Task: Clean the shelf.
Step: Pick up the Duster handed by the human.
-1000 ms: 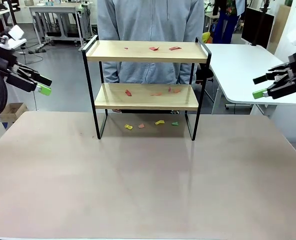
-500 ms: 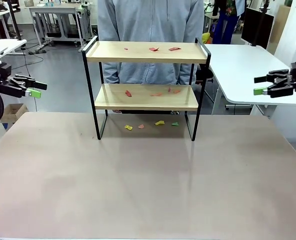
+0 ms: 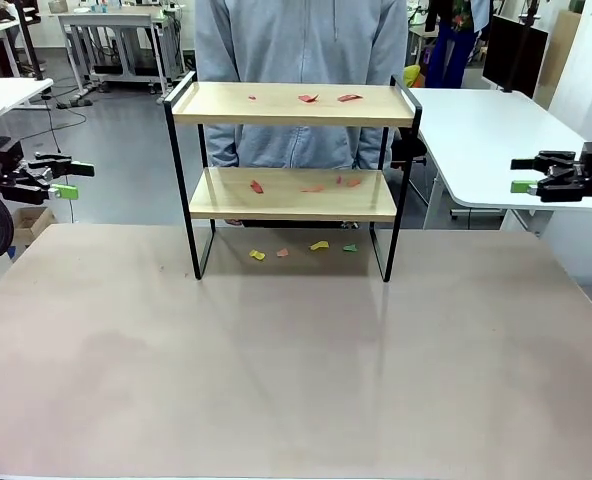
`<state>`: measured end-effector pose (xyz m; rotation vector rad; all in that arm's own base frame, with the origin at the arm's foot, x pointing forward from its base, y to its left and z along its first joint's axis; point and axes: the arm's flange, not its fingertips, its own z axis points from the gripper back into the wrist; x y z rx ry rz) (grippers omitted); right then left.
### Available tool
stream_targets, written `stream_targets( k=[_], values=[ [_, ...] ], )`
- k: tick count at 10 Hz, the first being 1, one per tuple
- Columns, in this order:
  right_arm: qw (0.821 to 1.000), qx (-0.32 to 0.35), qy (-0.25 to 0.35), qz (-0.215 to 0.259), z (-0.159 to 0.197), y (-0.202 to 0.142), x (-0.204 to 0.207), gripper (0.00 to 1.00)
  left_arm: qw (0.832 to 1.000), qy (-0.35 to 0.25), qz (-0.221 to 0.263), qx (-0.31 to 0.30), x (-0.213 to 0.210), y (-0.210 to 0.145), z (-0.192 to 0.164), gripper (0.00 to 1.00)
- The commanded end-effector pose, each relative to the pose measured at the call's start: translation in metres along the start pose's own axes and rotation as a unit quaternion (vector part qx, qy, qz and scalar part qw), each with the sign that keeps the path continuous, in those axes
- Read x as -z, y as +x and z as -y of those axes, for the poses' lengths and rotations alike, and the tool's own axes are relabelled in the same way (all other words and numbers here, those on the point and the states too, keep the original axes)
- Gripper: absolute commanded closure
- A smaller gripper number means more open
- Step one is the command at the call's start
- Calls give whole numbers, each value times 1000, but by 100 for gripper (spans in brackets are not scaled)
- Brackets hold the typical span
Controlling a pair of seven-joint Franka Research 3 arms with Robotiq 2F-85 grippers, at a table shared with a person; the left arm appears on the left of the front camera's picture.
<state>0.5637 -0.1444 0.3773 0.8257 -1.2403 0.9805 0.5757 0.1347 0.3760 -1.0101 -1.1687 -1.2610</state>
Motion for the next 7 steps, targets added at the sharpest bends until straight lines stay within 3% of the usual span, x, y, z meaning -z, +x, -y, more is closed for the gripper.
stream_targets(
  k=[1, 7],
  values=[
    [999, -13, -3, 34, 15, -5, -3, 0, 999, -19, 33, 16, -4, -8, -17, 0],
    [997, 12, 1, 80, 28, -6, -11, 0, 997, -12, 71, 0, -25, -18, -39, 0]
  ],
)
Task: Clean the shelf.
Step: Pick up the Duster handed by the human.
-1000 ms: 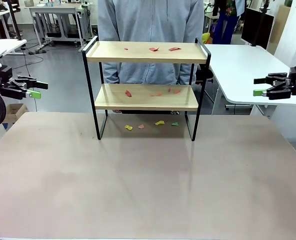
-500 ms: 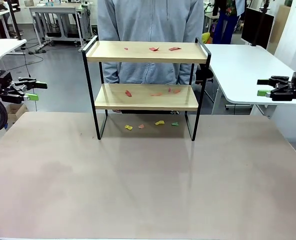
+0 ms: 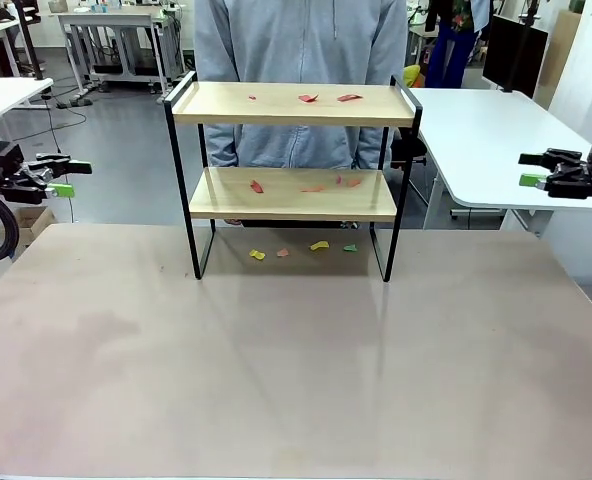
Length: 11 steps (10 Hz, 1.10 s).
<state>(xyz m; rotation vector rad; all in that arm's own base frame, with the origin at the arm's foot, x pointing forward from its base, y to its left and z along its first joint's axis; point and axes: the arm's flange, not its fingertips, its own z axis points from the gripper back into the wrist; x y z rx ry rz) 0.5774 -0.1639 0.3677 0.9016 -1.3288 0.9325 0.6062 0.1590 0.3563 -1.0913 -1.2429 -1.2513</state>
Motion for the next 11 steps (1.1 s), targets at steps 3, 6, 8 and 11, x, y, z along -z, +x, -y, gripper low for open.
stream_targets(
  k=[3, 6, 8, 11],
  values=[
    [999, 7, -3, 34, 8, 9, 0, 0, 999, -7, 40, -10, -13, 17, -2, 0],
    [999, 7, 3, 37, 7, 15, -3, 0, 999, 6, 50, -19, -15, 24, -1, 0],
    [1000, -2, -3, 19, 2, 4, -2, 0, 1000, -10, 29, -6, -14, 14, 3, 0],
    [1000, -2, -3, 19, 2, 4, -2, 0, 1000, -10, 29, -6, -14, 14, 3, 0]
  ],
)
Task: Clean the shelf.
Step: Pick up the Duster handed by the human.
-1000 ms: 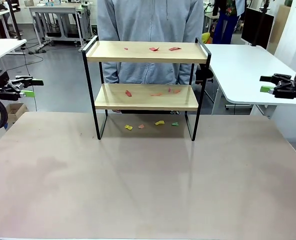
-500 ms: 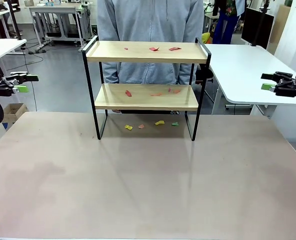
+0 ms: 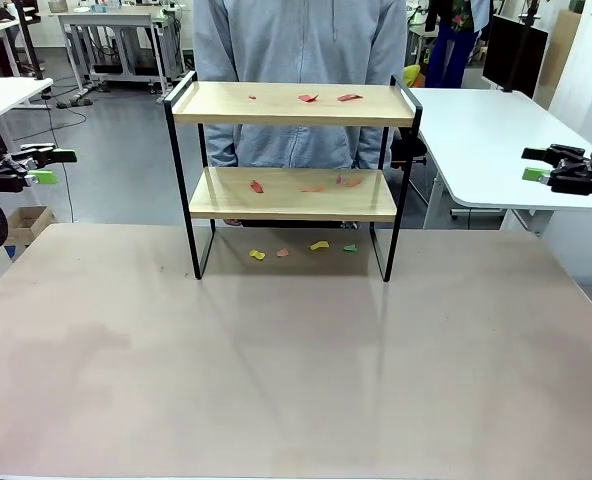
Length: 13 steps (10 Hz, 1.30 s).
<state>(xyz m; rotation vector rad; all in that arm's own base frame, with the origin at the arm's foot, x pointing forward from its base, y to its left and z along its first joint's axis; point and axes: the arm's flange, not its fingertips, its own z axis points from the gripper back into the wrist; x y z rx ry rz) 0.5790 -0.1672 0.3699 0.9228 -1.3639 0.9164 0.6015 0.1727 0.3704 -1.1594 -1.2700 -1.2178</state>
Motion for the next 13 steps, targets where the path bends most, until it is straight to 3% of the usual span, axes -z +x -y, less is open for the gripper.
stream_targets(
  k=[1, 13],
  values=[
    [1000, -2, -2, -1, 0, 2, 0, 0, 1000, -3, -3, 5, 1, 1, 0, 0],
    [1000, -2, -2, -1, 0, 2, 0, 0, 1000, -3, -3, 5, 1, 1, 0, 0]
  ],
)
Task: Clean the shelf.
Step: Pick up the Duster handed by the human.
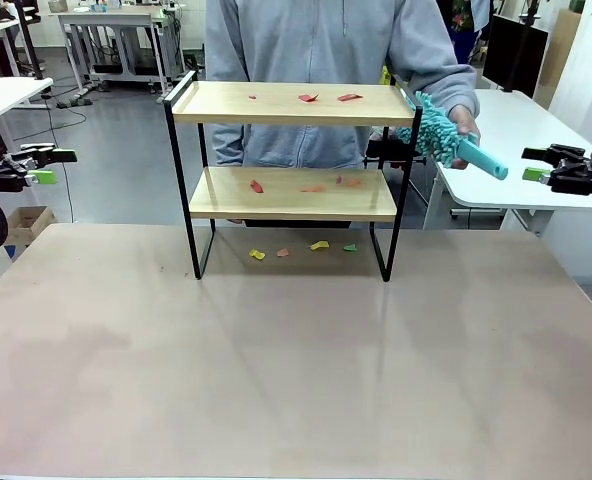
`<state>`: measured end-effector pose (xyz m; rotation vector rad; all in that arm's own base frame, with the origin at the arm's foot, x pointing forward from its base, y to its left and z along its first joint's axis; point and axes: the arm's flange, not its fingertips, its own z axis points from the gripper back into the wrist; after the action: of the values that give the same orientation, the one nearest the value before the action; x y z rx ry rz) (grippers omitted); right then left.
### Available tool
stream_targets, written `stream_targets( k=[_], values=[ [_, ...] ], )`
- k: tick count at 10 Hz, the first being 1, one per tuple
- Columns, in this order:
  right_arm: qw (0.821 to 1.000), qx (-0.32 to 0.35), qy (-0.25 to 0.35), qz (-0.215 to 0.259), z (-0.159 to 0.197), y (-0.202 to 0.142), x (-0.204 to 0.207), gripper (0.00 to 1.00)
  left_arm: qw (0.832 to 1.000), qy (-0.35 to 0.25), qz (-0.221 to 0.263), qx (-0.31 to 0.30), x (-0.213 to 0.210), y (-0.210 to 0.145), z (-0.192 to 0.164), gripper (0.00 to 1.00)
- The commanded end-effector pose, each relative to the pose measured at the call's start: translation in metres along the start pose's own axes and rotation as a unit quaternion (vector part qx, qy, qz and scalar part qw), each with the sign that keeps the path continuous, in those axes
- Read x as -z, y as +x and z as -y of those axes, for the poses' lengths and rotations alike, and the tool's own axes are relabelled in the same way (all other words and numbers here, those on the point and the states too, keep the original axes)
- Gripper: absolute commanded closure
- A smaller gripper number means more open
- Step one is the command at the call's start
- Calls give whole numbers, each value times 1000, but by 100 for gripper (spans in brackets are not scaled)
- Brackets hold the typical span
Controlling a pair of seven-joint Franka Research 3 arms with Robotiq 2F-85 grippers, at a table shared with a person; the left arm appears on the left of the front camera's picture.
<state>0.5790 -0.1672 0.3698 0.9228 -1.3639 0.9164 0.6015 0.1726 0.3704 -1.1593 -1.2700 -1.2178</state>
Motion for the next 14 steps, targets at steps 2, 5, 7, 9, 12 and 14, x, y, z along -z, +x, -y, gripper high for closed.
stream_targets(
  k=[2, 5, 7, 9, 12, 14],
  values=[
    [1000, -2, -1, -1, 0, 2, 1, 0, 1000, -3, -3, 5, 1, 1, 0, 0],
    [1000, -2, -1, -1, 0, 2, 1, 0, 1000, -3, -3, 5, 1, 1, 0, 0],
    [1000, -2, -1, -1, 0, 2, 1, 0, 1000, -3, -3, 5, 1, 1, 0, 0],
    [1000, 0, 0, 0, 0, 0, 0, 0, 1000, -3, -3, 5, 1, 1, 0, 0],
    [996, 6, -50, -69, -19, 73, -11, 0, 1000, -3, -3, 5, 1, 1, 0, 0],
    [986, 13, -104, -126, -41, 124, -12, 0, 1000, -3, -3, 5, 1, 1, 0, 0]
  ],
)
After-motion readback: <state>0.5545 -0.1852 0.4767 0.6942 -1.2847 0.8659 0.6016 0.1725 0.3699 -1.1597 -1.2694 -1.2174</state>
